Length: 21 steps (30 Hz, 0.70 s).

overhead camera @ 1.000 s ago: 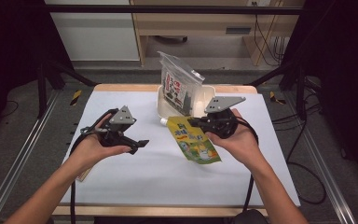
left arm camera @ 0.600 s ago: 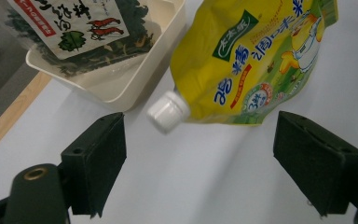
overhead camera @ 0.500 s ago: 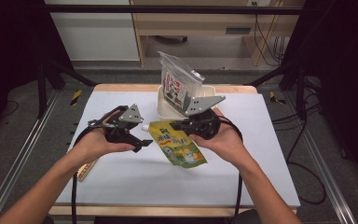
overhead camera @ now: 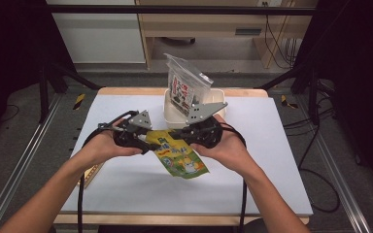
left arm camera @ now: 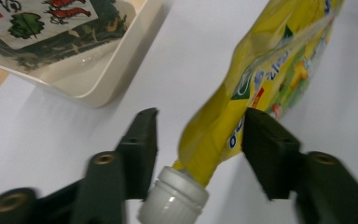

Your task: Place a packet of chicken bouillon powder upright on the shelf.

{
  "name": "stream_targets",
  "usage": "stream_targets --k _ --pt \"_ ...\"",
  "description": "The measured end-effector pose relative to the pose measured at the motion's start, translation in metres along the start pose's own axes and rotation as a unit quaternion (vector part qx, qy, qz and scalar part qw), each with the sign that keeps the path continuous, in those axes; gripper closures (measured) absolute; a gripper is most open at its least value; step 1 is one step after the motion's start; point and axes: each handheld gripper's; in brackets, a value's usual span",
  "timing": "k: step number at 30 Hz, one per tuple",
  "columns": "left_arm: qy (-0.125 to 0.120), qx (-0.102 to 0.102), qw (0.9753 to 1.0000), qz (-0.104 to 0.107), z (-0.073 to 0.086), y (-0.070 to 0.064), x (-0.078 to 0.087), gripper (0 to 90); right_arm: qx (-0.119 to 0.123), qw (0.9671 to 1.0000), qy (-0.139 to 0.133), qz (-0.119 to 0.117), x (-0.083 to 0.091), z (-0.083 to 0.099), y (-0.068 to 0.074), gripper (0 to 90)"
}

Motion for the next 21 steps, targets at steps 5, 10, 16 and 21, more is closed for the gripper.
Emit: stream_targets --k 5,10,16,21 --pt "0.004 -0.002 1.0 0.0 -0.004 -0.003 0.003 69.3 -0.008 0.9999 -0.006 0.003 0.004 0.007 -0.005 90.0" --pt "0.011 -0.011 0.9999 0.0 -0.014 -0.004 0.011 69.4 -0.003 0.9997 -0.009 0.021 0.011 0.011 -0.007 90.0" --pt "0.026 -0.02 0.9993 -0.014 -0.027 -0.003 0.019 69.7 0.006 0.9987 0.025 0.044 0.015 0.015 -0.01 89.6" --pt "0.044 -0.038 0.9981 -0.02 -0.035 -0.006 0.018 69.8 0.002 0.9978 0.04 0.052 0.014 0.021 -0.012 89.5"
Point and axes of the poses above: each handheld gripper's, and its own axes: x roughly backward along the jaws, z roughly out of its underside, y roughly to its left, and after that the axes turned 3 degrees about -x, right-handed
